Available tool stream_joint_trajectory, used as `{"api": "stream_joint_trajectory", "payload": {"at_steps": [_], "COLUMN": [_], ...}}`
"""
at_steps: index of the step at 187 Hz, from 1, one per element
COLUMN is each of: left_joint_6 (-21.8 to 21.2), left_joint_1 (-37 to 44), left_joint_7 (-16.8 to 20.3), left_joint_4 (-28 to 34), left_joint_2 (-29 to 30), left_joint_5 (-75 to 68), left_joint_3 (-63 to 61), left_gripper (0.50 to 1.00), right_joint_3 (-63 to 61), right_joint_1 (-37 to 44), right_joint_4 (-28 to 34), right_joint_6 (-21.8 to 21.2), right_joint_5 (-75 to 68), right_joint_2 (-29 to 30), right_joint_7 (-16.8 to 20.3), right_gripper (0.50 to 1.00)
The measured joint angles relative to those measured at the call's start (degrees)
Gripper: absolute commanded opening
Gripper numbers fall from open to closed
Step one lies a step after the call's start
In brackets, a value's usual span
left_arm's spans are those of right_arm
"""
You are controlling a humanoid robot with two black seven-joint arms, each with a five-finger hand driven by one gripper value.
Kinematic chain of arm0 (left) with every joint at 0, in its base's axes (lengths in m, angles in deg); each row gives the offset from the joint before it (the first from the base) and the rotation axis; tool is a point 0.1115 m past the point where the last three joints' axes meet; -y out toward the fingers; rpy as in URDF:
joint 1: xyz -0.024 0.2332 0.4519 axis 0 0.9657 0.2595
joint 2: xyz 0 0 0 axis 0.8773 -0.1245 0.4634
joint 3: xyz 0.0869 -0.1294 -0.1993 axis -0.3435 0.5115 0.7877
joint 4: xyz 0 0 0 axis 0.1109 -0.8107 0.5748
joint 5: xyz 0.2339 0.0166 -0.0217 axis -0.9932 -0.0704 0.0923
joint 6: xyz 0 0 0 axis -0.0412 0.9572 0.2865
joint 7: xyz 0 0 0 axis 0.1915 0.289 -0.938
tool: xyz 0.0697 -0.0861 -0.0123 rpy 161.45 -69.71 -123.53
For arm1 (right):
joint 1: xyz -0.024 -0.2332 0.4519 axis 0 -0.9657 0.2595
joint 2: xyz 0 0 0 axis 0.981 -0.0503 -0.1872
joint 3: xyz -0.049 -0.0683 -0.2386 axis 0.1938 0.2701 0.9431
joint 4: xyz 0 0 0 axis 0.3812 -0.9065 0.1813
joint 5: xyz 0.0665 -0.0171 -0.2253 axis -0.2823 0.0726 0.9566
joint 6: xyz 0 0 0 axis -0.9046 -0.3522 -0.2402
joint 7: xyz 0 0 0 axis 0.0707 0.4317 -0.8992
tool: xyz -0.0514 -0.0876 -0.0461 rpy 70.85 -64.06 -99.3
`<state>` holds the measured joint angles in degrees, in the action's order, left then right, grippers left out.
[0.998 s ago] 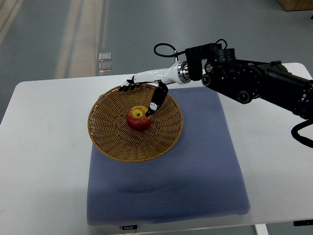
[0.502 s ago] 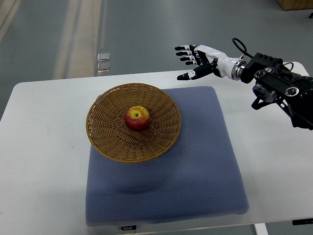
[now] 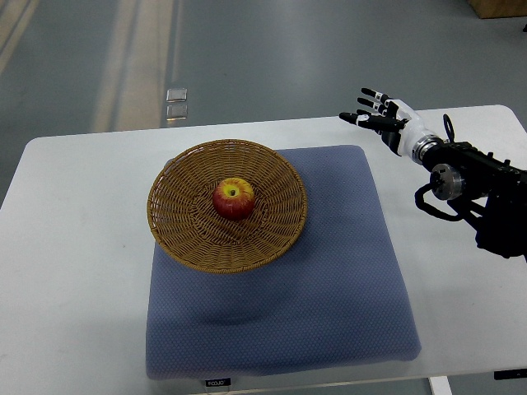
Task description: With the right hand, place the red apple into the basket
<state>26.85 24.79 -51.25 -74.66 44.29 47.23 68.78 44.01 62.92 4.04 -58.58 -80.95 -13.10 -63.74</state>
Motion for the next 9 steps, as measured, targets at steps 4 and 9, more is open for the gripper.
{"api": "stream_joint_trajectory", "payload": {"at_steps": [4, 9], "left_joint_6": [0.0, 0.0], "left_joint_1": [0.0, 0.0], "left_joint_7": [0.0, 0.0], "left_joint_4": [0.0, 0.0], "left_joint_2": [0.0, 0.0], "left_joint_5": [0.0, 0.0], "left_joint_3": [0.0, 0.0], "left_gripper": [1.0, 1.0], "right_joint_3": [-0.1, -0.2], "right_joint_1": [-0.1, -0.2], "right_joint_4": [0.0, 0.0], "right_joint_6": [0.0, 0.0], "right_joint_5": [-0.1, -0.2], "right_joint_2": [0.0, 0.0], "right_joint_7": [0.0, 0.0], "right_gripper": [0.924, 0.924]}}
